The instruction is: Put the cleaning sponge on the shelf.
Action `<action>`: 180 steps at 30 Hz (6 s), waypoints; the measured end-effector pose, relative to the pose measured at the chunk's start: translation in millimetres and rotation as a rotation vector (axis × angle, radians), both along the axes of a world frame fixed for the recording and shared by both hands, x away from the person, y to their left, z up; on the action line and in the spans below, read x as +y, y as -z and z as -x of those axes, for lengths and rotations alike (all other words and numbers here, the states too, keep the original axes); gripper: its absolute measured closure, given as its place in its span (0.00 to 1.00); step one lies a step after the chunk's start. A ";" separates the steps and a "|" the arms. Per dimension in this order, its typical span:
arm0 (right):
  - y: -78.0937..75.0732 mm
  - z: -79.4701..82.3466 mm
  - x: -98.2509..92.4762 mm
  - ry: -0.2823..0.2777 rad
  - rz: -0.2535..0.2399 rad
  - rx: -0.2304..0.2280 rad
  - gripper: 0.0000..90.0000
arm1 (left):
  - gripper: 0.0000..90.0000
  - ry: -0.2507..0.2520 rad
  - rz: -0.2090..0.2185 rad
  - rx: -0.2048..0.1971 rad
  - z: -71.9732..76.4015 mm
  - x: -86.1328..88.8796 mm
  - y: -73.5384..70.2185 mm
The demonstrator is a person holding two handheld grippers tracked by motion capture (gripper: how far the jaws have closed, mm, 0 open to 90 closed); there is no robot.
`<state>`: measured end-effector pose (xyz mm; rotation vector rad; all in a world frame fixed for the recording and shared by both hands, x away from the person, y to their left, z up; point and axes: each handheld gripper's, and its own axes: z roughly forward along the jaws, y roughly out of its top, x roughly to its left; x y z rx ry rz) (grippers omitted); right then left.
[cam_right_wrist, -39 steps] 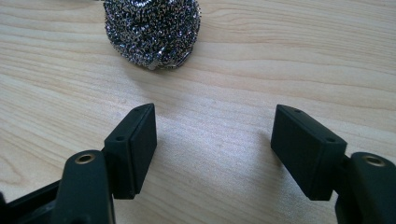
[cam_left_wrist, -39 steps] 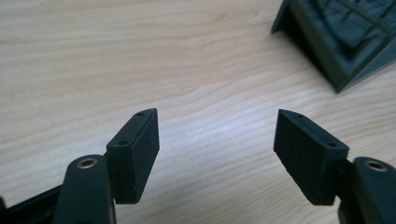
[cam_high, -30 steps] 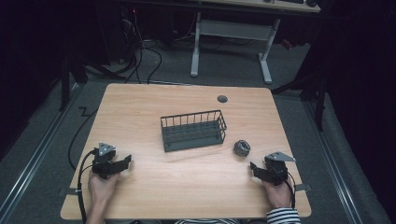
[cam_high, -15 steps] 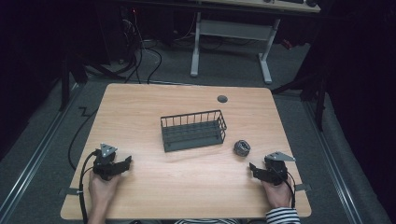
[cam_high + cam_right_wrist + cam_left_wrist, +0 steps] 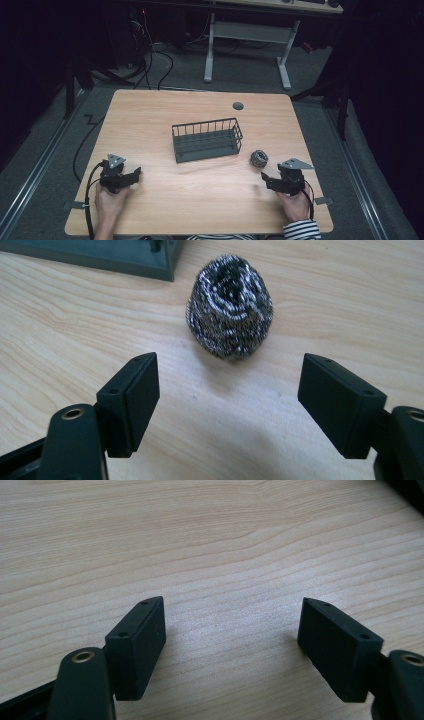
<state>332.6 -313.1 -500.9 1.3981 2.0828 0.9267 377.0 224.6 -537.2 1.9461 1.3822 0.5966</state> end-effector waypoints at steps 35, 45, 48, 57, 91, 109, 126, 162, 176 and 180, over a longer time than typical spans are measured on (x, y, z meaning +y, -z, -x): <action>15.7 -55.9 17.3 -0.006 -0.027 0.085 0.44 | 0.29 0.003 0.000 0.002 0.2 -0.4 0.1; 13.8 -53.0 19.1 -0.021 -0.028 0.076 0.47 | 0.28 0.003 0.000 0.000 0.3 -0.7 0.2; 11.8 -51.0 19.9 -0.026 -0.026 0.058 0.47 | 0.28 0.004 -0.002 0.001 0.4 -0.7 0.1; -1.5 -41.3 17.5 -0.056 -0.057 0.026 0.47 | 0.28 0.005 -0.001 0.001 0.4 -0.6 0.1; -77.9 -43.8 49.7 -0.246 -0.123 -0.048 0.48 | 0.28 0.004 0.000 0.002 0.4 -0.7 0.1; -106.5 -80.3 90.6 -0.319 -0.082 -0.061 0.48 | 0.28 0.005 0.000 0.001 0.4 -0.6 0.2; -95.9 -120.4 120.6 -0.308 -0.044 0.010 0.48 | 0.28 0.004 0.001 0.000 0.4 -0.7 0.2; -55.4 -156.5 138.6 -0.231 0.049 0.160 0.44 | 0.28 0.004 0.002 0.001 0.4 -0.6 0.2; -57.9 -154.8 139.5 -0.248 0.063 0.150 0.34 | 0.29 0.004 0.002 0.001 0.4 -0.6 0.2; -62.5 -152.0 137.3 -0.249 0.053 0.141 0.33 | 0.28 0.004 0.002 0.001 0.4 -0.6 0.2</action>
